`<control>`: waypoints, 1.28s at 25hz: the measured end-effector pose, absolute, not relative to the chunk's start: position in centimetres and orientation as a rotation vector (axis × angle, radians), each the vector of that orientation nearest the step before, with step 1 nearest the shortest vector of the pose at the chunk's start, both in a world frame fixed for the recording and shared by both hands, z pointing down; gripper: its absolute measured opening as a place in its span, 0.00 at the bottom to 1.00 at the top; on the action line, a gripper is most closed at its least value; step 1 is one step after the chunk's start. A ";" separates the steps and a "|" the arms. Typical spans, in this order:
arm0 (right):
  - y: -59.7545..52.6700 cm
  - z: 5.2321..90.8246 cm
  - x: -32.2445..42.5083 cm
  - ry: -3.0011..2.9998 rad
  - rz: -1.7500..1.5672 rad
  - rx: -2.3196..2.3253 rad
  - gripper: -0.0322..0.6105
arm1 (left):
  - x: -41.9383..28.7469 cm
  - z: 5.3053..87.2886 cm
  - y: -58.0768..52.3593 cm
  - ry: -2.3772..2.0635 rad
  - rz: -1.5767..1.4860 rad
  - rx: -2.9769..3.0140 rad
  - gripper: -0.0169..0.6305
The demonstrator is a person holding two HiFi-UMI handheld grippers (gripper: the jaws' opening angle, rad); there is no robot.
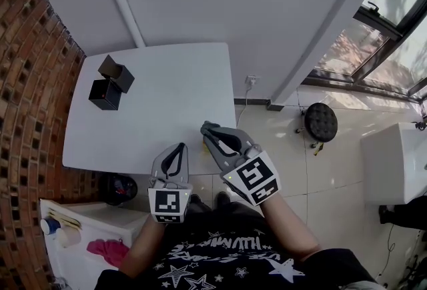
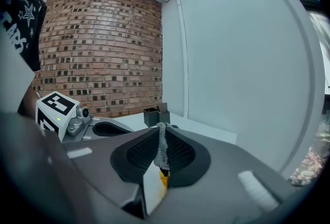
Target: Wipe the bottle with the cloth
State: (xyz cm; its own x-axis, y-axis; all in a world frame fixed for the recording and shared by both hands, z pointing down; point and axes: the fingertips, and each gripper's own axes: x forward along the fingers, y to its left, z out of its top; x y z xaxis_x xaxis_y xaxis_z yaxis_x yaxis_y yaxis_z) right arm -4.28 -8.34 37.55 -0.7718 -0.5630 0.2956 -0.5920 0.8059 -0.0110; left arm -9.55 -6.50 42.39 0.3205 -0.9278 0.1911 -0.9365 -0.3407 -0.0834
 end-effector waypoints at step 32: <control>-3.5 44.2 -5.2 -2.715 -0.184 0.723 0.11 | -10.2 43.1 -6.7 -1.765 0.283 2.435 0.03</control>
State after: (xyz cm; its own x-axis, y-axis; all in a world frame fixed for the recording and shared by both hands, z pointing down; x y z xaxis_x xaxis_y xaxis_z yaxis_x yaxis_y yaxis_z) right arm -5.24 -3.52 44.22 -0.8190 -0.5033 0.2756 -0.4614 0.8632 0.2051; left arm -10.19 -6.72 43.06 0.3020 -0.9274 0.2208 -0.9500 -0.3121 -0.0117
